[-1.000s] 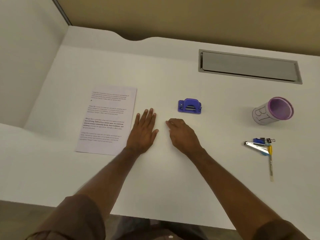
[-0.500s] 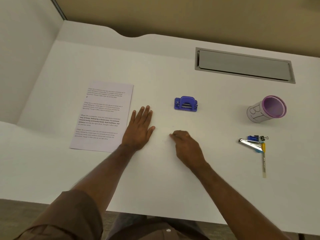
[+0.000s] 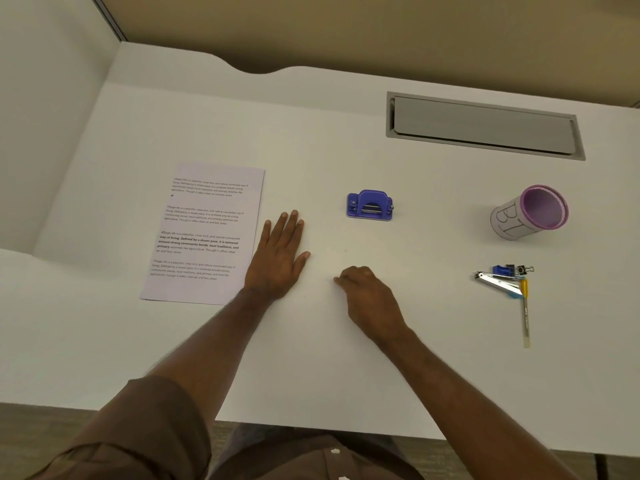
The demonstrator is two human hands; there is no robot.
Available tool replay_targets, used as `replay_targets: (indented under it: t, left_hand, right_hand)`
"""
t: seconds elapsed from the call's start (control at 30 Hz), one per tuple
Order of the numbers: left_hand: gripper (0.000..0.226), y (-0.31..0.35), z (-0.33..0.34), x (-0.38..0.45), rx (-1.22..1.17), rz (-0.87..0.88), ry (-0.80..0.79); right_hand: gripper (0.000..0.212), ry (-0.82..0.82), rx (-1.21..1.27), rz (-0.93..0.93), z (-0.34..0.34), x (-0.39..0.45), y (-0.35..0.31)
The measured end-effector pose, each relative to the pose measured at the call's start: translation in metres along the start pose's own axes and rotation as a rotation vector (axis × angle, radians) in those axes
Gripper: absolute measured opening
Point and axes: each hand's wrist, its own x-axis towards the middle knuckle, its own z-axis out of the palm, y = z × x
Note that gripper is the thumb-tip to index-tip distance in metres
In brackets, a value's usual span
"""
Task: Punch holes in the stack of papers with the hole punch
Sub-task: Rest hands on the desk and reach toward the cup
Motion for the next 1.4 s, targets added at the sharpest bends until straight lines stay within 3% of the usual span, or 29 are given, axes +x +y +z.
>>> replay_targets:
  t: [0.1, 0.47, 0.6, 0.7, 1.0, 1.27, 1.4]
  left_hand:
    - [0.066, 0.000, 0.000, 0.000, 0.001, -0.001, 0.002]
    - [0.066, -0.001, 0.001, 0.000, 0.004, 0.000, 0.006]
    - [0.066, -0.001, 0.002, 0.001, 0.010, -0.005, 0.005]
    - [0.066, -0.001, 0.001, 0.000, 0.002, -0.002, 0.014]
    - [0.066, -0.001, 0.001, 0.000, 0.003, -0.006, 0.000]
    - [0.066, 0.000, 0.000, 0.000, -0.001, -0.013, -0.014]
    - [0.067, 0.000, 0.000, 0.000, 0.001, -0.013, -0.015]
  right_hand:
    - [0.022, 0.020, 0.008, -0.016, -0.007, -0.014, 0.011]
    - [0.023, 0.006, 0.022, -0.095, -0.005, 0.022, 0.010]
    - [0.038, 0.050, 0.038, 0.073, -0.010, 0.038, 0.022]
    - [0.050, -0.048, -0.023, 0.115, -0.009, 0.045, 0.024]
    - [0.044, -0.194, -0.132, -0.113, -0.001, 0.021, -0.005]
    - [0.012, -0.144, -0.137, -0.243, -0.003, -0.005, -0.009]
    - [0.022, -0.137, -0.151, -0.257, -0.008, -0.007, -0.013]
